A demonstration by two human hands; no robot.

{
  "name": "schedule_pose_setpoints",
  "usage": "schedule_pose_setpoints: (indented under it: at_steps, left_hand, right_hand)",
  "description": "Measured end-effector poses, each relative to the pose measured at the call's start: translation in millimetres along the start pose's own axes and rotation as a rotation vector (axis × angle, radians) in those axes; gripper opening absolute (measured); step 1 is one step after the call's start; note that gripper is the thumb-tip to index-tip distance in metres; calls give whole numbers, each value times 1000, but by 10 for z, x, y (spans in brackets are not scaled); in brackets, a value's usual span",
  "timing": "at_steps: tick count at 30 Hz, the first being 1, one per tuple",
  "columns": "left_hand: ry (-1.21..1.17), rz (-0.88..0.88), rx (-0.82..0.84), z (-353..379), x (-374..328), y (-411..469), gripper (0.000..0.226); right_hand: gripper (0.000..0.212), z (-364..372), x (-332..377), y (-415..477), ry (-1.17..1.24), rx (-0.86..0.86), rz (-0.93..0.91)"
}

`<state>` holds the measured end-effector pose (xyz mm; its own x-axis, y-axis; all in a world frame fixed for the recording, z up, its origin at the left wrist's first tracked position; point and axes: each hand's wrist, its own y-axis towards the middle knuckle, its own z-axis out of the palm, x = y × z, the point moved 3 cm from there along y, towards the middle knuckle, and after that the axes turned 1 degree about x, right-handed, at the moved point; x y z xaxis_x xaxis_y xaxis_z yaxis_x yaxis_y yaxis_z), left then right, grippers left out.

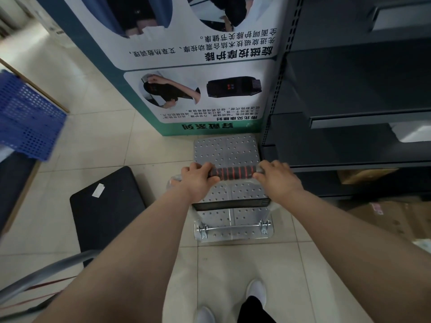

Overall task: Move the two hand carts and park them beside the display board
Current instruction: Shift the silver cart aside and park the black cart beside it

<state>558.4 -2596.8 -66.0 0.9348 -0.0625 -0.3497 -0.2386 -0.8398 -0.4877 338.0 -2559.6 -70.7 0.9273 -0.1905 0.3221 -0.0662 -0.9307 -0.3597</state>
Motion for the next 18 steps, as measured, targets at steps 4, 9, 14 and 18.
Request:
schedule_pose_setpoints:
  at_steps: [4,9,14,18]
  left_hand:
    - [35,29,-16,-104,49,139,21]
    - [47,44,-27,-183,139,284,24]
    - [63,15,-44,-185,127,264,24]
    - [62,-37,-95,-122,58,167,27]
  right_hand:
    - [33,-18,53,95,30,3,21]
    - [33,-9,142,202,38,-19,27]
    - [34,26,132,180,20,-60,20]
    - [39,23,123,124,26,-35,21]
